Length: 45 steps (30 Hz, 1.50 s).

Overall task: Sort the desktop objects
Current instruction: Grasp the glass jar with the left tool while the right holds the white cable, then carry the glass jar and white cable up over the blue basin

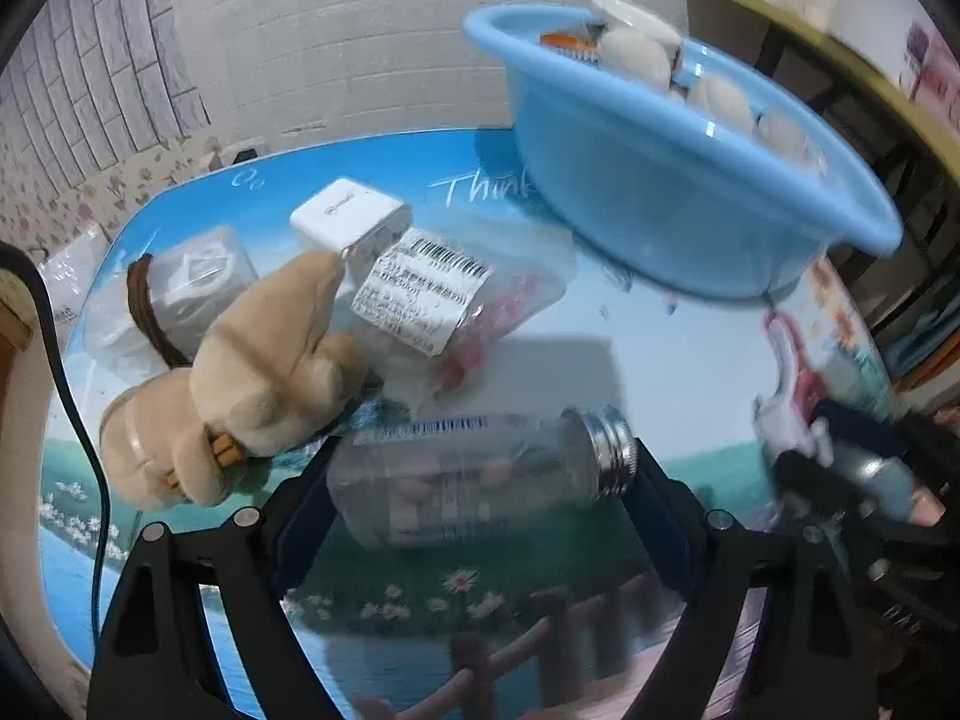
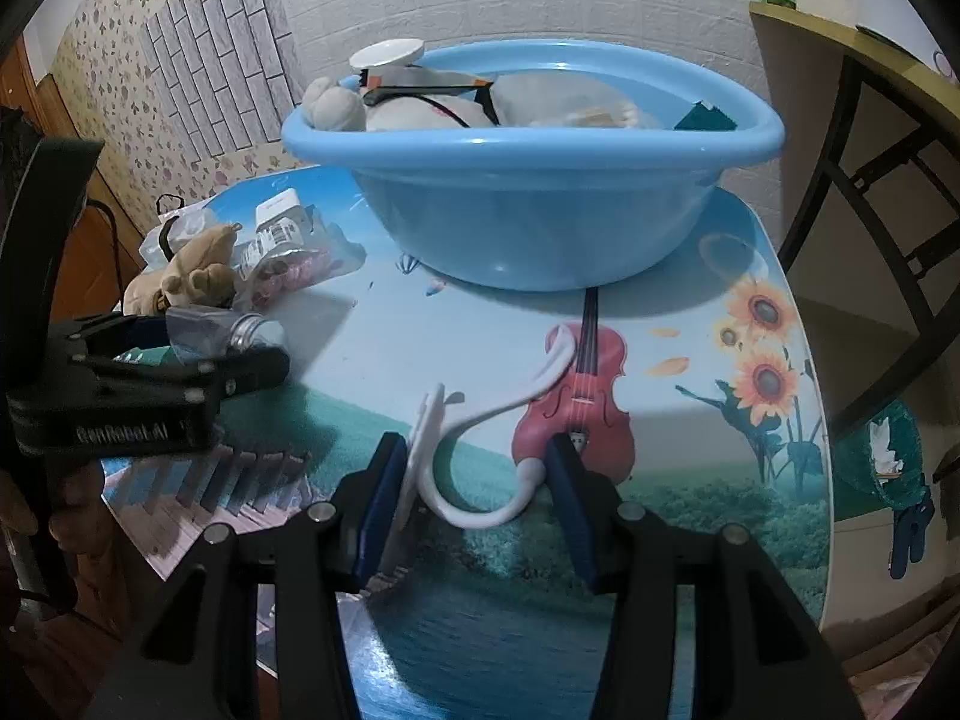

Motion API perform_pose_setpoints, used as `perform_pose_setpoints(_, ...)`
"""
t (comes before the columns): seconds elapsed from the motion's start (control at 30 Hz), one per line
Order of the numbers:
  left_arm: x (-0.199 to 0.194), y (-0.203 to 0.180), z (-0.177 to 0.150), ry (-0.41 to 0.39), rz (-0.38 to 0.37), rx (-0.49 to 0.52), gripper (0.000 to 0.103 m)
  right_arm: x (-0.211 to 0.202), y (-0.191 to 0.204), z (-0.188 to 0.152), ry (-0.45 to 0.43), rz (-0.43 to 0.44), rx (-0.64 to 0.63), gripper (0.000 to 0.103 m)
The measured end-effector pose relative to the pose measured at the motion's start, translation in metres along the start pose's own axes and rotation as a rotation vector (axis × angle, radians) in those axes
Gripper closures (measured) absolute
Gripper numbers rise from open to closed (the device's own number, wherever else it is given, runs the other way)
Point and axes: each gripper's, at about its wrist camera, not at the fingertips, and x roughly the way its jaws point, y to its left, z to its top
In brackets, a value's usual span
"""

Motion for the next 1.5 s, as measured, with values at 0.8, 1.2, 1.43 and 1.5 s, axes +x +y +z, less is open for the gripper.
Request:
perform_pose_setpoints(0.8,-0.007,0.016,-0.002,-0.049,-0.076,-0.050,0.015,-0.003,0.008,-0.002,-0.004,-0.046,-0.014,0.052)
perform_pose_setpoints(1.2,-0.058,0.001,0.000,-0.127,-0.107,0.037,0.015,-0.029,0.023,0.012,-0.084,0.031,-0.084,0.061)
perform_pose_setpoints(1.43,-0.072,0.007,0.008,-0.154,-0.105,0.018,0.015,-0.030,0.017,0.014,-0.093,0.102,-0.064,0.063)
perform_pose_setpoints(1.5,-0.071,0.007,0.007,-0.149,-0.100,0.014,0.015,-0.031,0.015,0.014,-0.099,0.118,-0.053,0.063)
